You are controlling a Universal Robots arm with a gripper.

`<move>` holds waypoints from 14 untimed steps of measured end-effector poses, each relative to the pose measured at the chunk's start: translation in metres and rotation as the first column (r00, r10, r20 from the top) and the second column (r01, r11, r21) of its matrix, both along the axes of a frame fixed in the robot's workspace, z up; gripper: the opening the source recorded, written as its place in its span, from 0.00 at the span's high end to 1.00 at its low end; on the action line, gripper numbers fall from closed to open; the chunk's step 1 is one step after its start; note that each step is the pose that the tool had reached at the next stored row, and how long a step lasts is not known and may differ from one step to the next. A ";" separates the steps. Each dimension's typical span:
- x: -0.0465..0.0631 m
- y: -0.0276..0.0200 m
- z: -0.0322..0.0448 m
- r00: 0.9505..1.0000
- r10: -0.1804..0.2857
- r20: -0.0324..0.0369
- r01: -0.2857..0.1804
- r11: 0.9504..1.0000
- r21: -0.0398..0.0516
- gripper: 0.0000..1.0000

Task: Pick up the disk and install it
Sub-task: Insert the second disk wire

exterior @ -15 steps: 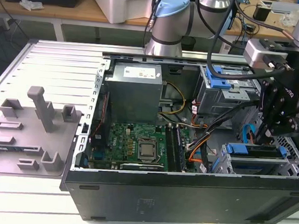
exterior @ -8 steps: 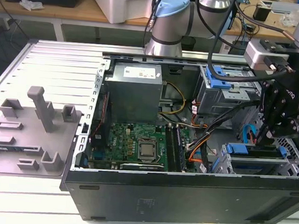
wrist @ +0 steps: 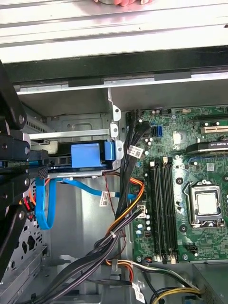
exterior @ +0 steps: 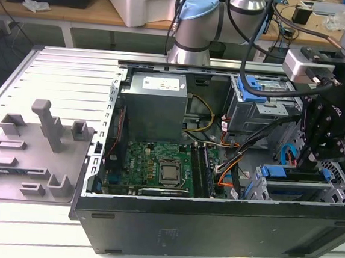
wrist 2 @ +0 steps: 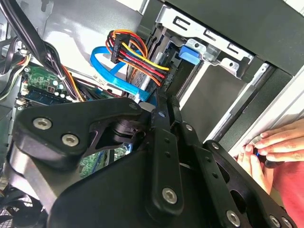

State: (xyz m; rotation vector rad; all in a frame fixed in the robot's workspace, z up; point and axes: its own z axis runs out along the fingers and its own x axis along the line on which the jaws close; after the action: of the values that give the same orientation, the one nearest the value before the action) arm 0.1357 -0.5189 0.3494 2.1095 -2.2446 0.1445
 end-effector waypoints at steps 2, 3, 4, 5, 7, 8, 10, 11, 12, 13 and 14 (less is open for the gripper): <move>0.000 -0.0001 -0.0002 1.000 0.000 0.000 0.000 1.000 0.000 0.84; 0.000 -0.0001 -0.0003 1.000 0.000 0.001 0.000 1.000 0.000 0.84; 0.000 -0.0001 -0.0004 1.000 0.001 0.001 -0.001 1.000 0.000 0.84; 0.000 -0.0001 -0.0004 1.000 0.001 0.001 -0.001 1.000 0.000 0.84; 0.000 -0.0001 -0.0005 1.000 0.003 0.001 -0.003 1.000 0.000 0.84; 0.000 -0.0001 -0.0006 1.000 0.004 0.002 -0.004 1.000 0.000 0.84; 0.000 0.0000 -0.0007 1.000 0.007 0.002 -0.007 1.000 0.000 0.84; 0.000 0.0000 -0.0008 1.000 0.011 0.003 -0.011 1.000 0.000 0.84; 0.000 0.0000 -0.0008 1.000 0.012 0.003 -0.012 1.000 0.000 0.84; 0.000 -0.0001 -0.0009 1.000 0.014 0.005 -0.014 1.000 0.000 0.84; 0.000 -0.0001 -0.0009 1.000 0.015 0.006 -0.015 1.000 0.000 0.84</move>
State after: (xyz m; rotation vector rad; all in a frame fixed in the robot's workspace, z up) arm 0.1352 -0.5190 0.3486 2.1289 -2.2328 0.1516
